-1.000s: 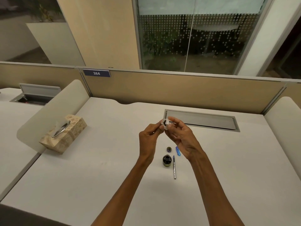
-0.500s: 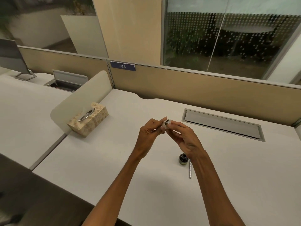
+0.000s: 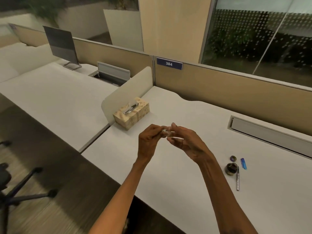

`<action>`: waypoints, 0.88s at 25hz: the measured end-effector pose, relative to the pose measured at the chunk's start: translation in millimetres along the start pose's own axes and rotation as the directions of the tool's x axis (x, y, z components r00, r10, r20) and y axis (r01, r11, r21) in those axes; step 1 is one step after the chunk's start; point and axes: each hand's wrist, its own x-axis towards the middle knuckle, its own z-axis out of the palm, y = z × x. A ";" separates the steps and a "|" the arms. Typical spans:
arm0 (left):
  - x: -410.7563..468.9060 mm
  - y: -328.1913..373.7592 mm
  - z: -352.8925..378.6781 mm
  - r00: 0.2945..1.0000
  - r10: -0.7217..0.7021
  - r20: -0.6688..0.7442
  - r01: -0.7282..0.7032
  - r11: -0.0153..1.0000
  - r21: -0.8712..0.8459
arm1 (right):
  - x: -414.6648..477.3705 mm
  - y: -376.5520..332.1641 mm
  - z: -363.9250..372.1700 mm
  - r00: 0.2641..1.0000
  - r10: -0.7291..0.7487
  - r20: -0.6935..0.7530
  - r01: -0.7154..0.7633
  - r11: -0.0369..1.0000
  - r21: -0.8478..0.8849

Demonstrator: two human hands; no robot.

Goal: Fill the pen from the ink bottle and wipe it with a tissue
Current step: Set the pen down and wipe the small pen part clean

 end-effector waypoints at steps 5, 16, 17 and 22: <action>-13.6 -18.4 -64.9 0.986 -0.163 0.017 0.164 0.984 -0.065 | 29.5 27.0 47.9 0.996 0.046 0.073 -0.040 0.996 -0.085; -81.1 -54.5 -201.4 0.727 -0.684 -0.059 0.661 0.721 -0.209 | 74.2 142.2 163.0 0.986 0.025 0.163 0.057 0.874 -0.482; -89.0 -58.0 -211.4 0.695 -0.716 -0.061 0.687 0.687 -0.237 | 77.1 154.7 169.9 0.986 0.045 0.158 0.045 0.853 -0.520; -140.7 -92.1 -244.2 0.551 -0.816 -0.177 0.777 0.578 -0.250 | 77.0 205.1 194.5 0.979 0.163 0.121 -0.054 0.783 -0.620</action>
